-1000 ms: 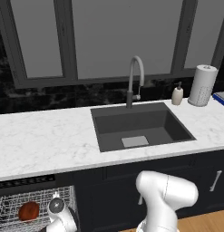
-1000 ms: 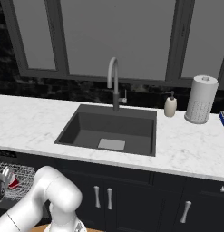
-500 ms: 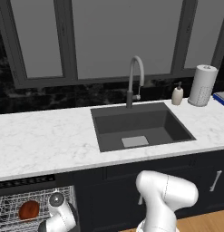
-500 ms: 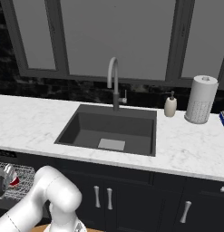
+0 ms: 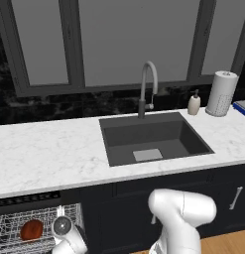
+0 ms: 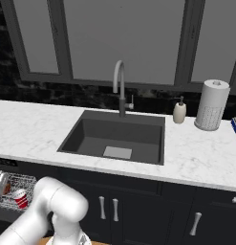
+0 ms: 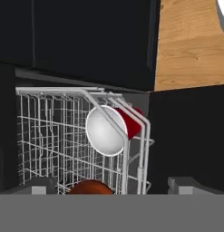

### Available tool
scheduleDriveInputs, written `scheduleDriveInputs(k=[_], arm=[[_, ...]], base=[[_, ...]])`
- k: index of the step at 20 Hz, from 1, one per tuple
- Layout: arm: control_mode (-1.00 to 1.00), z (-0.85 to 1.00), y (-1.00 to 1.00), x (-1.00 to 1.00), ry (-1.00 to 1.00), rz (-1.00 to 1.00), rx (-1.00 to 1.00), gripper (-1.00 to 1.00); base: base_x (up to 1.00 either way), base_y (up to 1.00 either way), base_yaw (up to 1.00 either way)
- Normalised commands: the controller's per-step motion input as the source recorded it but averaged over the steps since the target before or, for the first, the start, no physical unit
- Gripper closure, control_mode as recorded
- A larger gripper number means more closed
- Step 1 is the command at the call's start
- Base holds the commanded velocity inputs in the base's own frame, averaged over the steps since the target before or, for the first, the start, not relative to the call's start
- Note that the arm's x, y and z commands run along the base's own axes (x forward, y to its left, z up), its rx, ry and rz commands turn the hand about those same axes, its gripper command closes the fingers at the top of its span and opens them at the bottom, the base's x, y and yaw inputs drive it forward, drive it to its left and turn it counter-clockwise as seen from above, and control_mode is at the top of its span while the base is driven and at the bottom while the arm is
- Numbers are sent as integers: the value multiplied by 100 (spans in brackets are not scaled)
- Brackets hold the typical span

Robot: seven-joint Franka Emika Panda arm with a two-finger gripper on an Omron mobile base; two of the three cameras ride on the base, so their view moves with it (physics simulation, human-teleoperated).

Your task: Pick up the cup and bowl from the counter, place them in the dishwasher, and close the dishwasher door.

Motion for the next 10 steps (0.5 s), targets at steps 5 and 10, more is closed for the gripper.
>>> scheduleDriveInputs(k=[5, 10], arm=[[-100, 78, -11, -42, -13, 0, 3, -100], [-100, 92, -47, -9, 1, -2, 7, -100]], base=[[0, 0, 0], [0, 0, 0]])
